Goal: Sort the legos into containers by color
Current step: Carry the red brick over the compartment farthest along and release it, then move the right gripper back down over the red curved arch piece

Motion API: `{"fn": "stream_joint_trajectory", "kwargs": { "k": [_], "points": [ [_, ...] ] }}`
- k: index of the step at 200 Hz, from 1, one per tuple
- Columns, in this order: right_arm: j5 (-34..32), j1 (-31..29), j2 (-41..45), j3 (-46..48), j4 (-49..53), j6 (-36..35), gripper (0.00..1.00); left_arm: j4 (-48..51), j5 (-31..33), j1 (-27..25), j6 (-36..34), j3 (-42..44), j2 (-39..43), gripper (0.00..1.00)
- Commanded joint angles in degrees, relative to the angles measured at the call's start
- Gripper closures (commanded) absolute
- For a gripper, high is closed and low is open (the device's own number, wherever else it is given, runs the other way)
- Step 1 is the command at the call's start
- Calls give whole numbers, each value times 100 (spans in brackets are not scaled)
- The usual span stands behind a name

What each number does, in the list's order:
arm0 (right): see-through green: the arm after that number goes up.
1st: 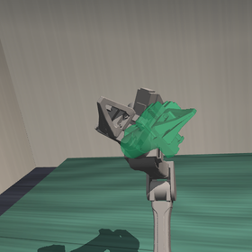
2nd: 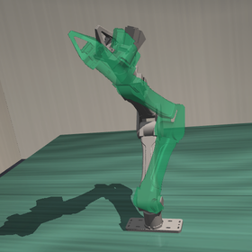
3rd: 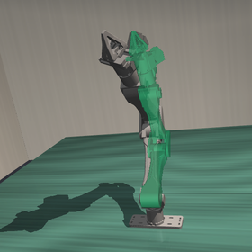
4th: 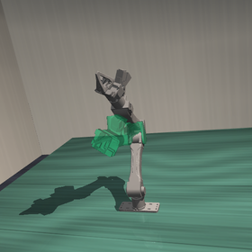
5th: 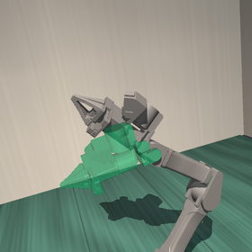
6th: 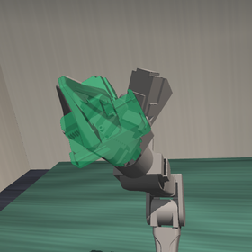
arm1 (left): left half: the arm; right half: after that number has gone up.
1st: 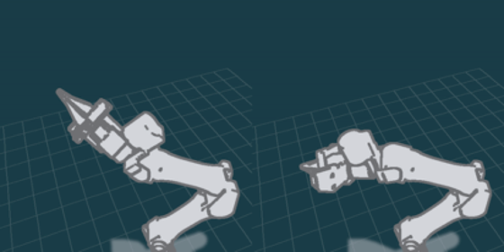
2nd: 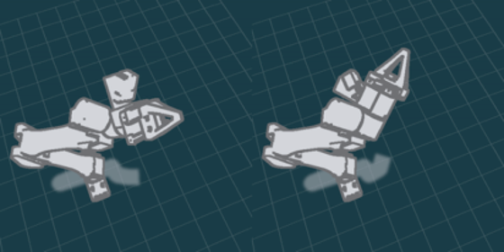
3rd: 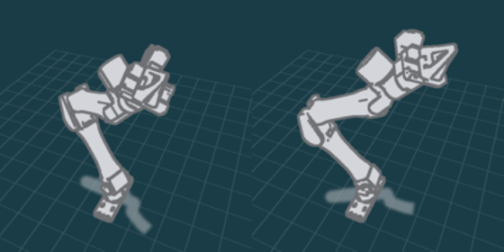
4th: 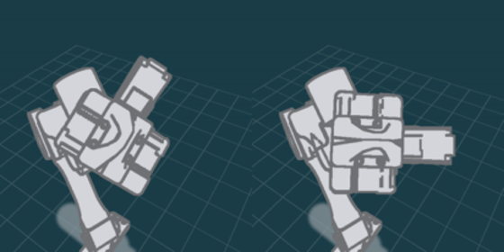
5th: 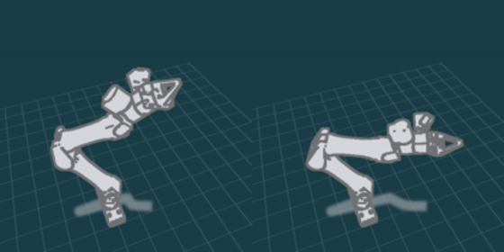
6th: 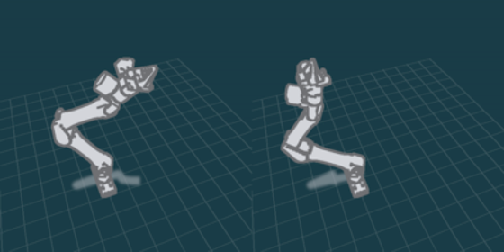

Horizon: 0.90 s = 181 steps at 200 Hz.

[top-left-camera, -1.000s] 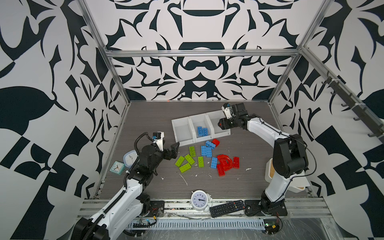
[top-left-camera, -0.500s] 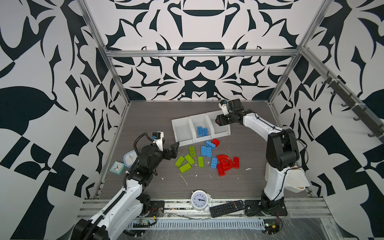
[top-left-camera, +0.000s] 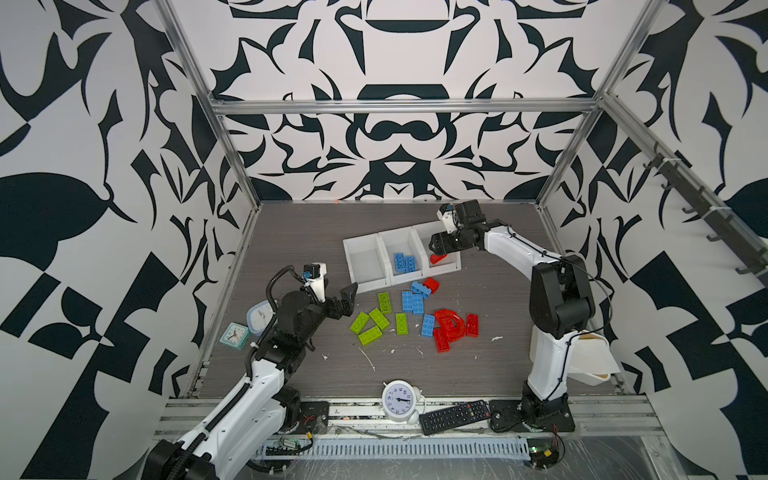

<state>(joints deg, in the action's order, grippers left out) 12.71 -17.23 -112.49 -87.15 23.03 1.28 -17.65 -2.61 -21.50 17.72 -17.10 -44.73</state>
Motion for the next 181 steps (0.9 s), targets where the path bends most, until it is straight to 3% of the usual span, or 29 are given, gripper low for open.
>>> {"fn": "stream_joint_trajectory", "kwargs": {
  "k": [1, 64, 111, 155, 170, 181],
  "points": [
    [125, 1, 575, 23, 79, 56, 23, 84, 24, -11, -32, -12, 56, 0],
    [81, -232, 2283, 2129, -46, 409, 47, 86, -7, -12, -7, 5, 124, 0],
    [-360, -958, 3121, 3196, -15, 839, 44, 95, -62, -6, -11, -22, 98, 0],
    [-1101, -1919, 3450, 3487, 508, 1336, 45, 60, 24, -12, 18, -3, 37, 0],
    [-1991, -2436, 3555, 3498, 610, 1316, 45, 49, -30, -10, 23, -31, -41, 0],
    [-2214, -2607, 3523, 3393, 851, 1334, 45, 42, -30, -12, 22, -39, -86, 0]
  ]
}}
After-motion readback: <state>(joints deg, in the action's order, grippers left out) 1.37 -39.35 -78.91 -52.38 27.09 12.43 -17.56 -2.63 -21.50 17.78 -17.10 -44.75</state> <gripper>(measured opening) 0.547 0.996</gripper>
